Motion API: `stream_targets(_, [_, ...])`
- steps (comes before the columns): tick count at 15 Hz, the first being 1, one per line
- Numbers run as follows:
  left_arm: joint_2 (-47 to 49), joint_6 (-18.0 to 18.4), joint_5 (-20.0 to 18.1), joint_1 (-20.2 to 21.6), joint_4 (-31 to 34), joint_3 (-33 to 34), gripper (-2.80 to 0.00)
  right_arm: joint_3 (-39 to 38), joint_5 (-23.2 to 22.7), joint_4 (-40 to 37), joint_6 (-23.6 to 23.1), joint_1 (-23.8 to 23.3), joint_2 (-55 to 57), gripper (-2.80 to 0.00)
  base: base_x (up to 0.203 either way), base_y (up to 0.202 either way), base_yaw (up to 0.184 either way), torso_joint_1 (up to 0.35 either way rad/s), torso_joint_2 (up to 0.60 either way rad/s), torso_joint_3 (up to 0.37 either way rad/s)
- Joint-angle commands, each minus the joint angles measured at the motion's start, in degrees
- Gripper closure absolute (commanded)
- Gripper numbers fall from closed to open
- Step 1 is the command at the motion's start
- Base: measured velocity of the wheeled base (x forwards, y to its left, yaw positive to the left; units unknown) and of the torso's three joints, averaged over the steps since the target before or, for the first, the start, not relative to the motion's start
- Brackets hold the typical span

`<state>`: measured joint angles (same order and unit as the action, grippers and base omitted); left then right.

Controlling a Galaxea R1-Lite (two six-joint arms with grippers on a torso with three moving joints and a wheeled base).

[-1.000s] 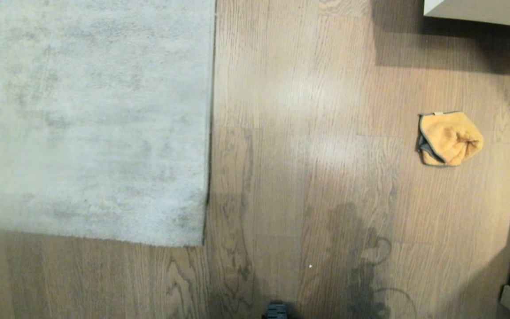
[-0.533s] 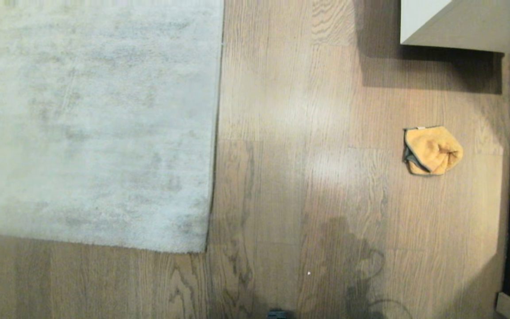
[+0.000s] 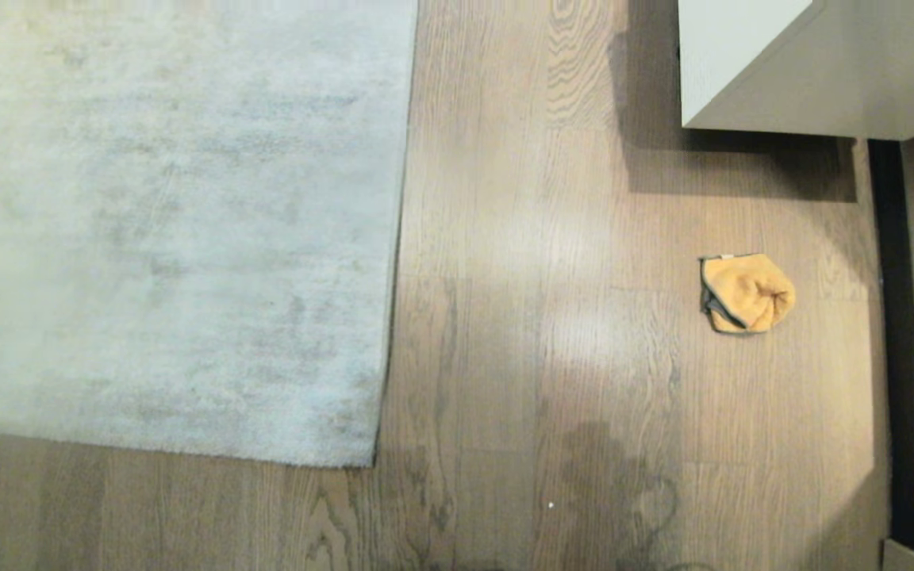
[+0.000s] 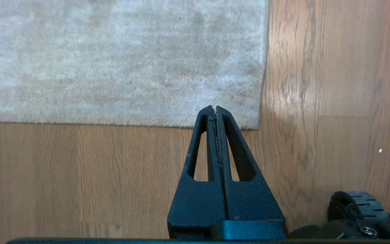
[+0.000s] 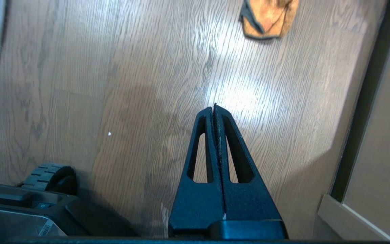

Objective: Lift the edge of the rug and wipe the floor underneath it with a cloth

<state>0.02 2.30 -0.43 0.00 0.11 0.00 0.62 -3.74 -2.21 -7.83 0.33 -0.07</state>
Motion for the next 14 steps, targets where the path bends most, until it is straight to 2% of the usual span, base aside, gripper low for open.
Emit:
stream_targets(1, [0.0, 0.0, 0.0, 0.0, 0.0, 0.0, 0.00, 0.0, 0.0, 0.0, -0.1, 0.0, 0.1, 0.00, 0.000, 0.000, 0.000, -0.001, 0.00, 0.203])
stream_targets(14, [0.0, -0.2, 0.0, 0.0, 0.0, 0.0, 0.00, 0.0, 0.0, 0.0, -0.1, 0.0, 0.1, 0.00, 0.000, 0.000, 0.000, 0.002, 0.00, 0.203])
